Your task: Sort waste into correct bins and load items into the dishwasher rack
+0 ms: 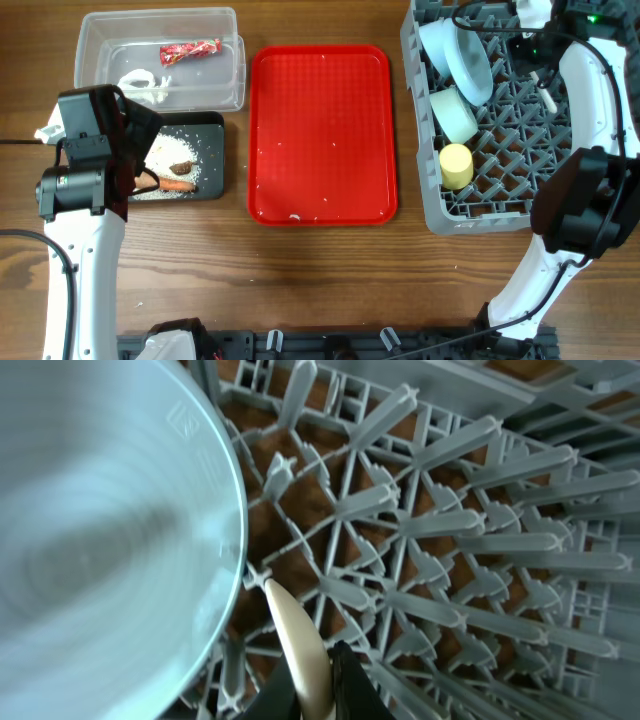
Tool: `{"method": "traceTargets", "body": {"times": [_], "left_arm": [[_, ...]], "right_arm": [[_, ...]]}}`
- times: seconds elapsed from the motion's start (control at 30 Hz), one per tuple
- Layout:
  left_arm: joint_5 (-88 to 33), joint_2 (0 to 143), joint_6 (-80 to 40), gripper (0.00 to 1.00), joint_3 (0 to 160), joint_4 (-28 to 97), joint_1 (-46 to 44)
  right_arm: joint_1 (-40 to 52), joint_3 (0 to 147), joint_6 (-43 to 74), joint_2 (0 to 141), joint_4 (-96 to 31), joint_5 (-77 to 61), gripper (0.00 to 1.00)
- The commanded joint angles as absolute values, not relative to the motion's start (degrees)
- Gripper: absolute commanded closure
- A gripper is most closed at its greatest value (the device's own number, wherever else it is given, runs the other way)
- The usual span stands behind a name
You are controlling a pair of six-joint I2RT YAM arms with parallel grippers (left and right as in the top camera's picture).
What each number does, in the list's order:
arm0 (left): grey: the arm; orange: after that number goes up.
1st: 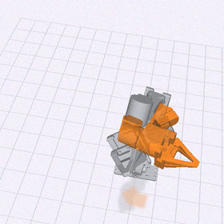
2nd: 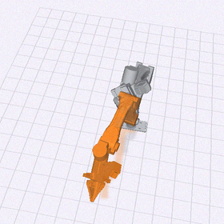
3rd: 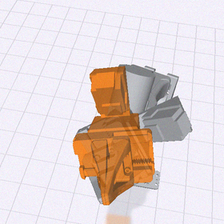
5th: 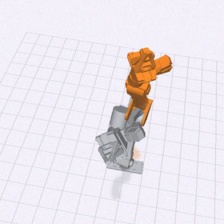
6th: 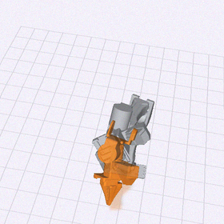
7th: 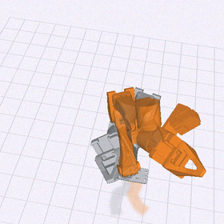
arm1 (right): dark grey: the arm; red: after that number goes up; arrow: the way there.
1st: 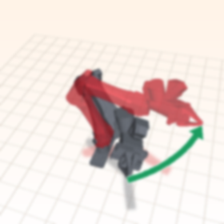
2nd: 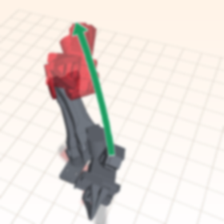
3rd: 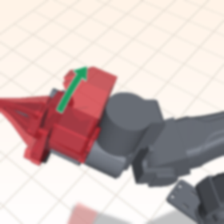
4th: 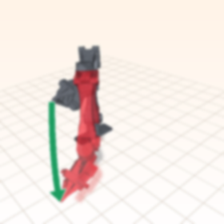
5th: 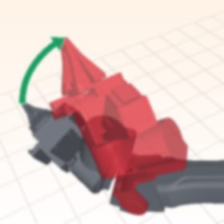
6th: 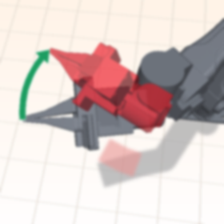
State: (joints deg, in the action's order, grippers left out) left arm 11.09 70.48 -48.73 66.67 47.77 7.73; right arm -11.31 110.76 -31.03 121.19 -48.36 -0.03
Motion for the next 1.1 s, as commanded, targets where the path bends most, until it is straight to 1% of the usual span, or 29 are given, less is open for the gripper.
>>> {"method": "traceTargets", "body": {"times": [0.0,0.03,0.13,0.17,0.23,0.3,0.33,0.43,0.53,0.57,0.67,0.8,0.87,0.97,1.07], "left_arm": [[11.44,70.19,-48.21,0.0,67.53,47.7,7.68],[11.44,70.19,-48.21,0.0,67.53,47.7,7.68],[11.44,70.19,-48.21,0.0,67.53,47.7,7.68],[11.44,70.19,-48.21,0.0,67.53,47.7,7.68],[11.44,70.19,-48.21,0.0,67.53,47.7,7.68],[11.44,70.19,-48.21,0.0,67.53,47.7,7.68],[11.44,70.19,-48.21,0.0,67.53,47.7,7.68],[11.44,70.19,-48.21,0.0,67.51,47.7,7.68],[11.44,70.19,-48.21,0.0,67.53,47.7,7.68],[11.44,70.19,-48.21,0.0,67.53,47.7,7.68],[11.44,70.19,-48.21,0.0,67.53,47.7,7.68],[11.44,70.19,-48.21,0.0,67.53,47.7,7.68],[11.44,70.19,-48.21,0.0,67.53,47.7,7.68],[11.44,70.19,-48.21,0.0,67.51,47.7,7.68],[11.44,70.19,-48.21,0.0,67.53,47.7,7.68]], "right_arm": [[-11.22,110.87,-27.88,121.4,-47.92,-2.22,0.59],[-11.22,110.87,-26.76,121.4,-47.83,-2.2,0.33],[-11.22,110.89,-23.46,120.75,-47.81,-2.42,0.28],[-11.2,110.89,-20.58,119.31,-47.9,-3.03,0.27],[-10.85,110.89,-19.29,113.69,-48.4,-6.83,0.24],[-10.31,110.89,-19.25,104.16,-50.74,-10.13,0.15],[-10.04,110.89,-19.25,99.66,-52.51,-11.57,0.0],[-9.72,110.89,-19.31,85.38,-57.36,-17.52,0.0],[-9.72,110.89,-19.33,74.98,-57.52,-17.43,0.0],[-9.72,110.89,-19.4,73.6,-57.54,-17.39,0.0],[-9.72,110.89,-19.51,69.17,-57.87,-11.68,0.0],[-9.72,110.89,-19.42,67.24,-60.42,-11.62,0.0],[-9.72,108.57,-16.75,67.02,-59.7,-11.57,0.0],[-9.72,95.09,-13.21,60.8,-48.34,-11.62,0.0],[-9.41,68.36,-7.4,47.2,-27.66,-11.6,0.0]]}}
